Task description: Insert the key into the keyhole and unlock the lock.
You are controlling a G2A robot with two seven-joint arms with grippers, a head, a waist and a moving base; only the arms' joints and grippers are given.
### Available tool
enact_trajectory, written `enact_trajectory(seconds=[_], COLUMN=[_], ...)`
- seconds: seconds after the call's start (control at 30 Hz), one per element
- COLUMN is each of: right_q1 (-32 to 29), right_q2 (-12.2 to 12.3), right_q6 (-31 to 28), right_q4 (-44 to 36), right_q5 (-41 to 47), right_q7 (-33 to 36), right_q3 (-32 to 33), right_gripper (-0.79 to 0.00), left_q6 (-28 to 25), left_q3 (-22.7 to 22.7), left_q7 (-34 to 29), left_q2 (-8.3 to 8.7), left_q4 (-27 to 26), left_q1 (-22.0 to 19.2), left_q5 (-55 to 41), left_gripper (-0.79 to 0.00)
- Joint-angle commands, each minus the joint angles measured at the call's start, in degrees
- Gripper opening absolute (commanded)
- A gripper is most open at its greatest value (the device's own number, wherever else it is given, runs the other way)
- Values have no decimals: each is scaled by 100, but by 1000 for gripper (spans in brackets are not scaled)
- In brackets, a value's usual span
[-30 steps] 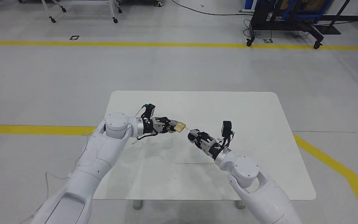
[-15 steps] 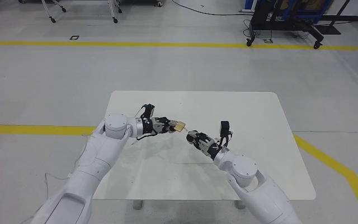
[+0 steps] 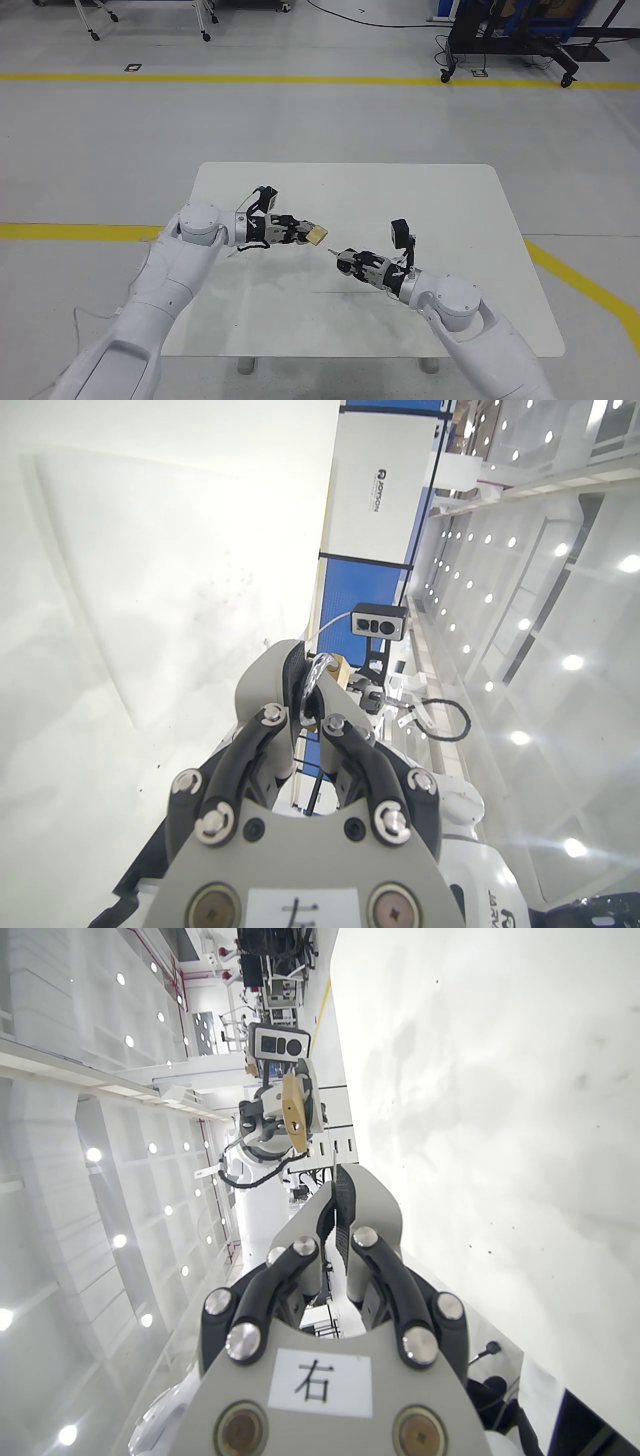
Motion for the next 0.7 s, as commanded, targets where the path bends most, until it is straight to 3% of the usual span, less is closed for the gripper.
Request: enact_trajectory(seconds=[0.0, 0.3, 0.67], right_q1=[-48, 25, 108], right_q2=[14, -30, -55], right_q6=[-55, -5, -26], right_q4=[-32, 8, 65], right_q5=[28, -28, -53], right_q7=[64, -370, -393], right_q3=[65, -107, -243], right_gripper=[-785, -785, -785], left_q6=[-44, -128, -135], left_q3=[60, 264, 356], left_q7=[-77, -146, -84], left_q2=[-21, -115, -168], left_q4=[105, 392, 538], left_q1=[-57, -235, -319], left_q5=[13, 20, 28], left_gripper=[-785, -785, -785])
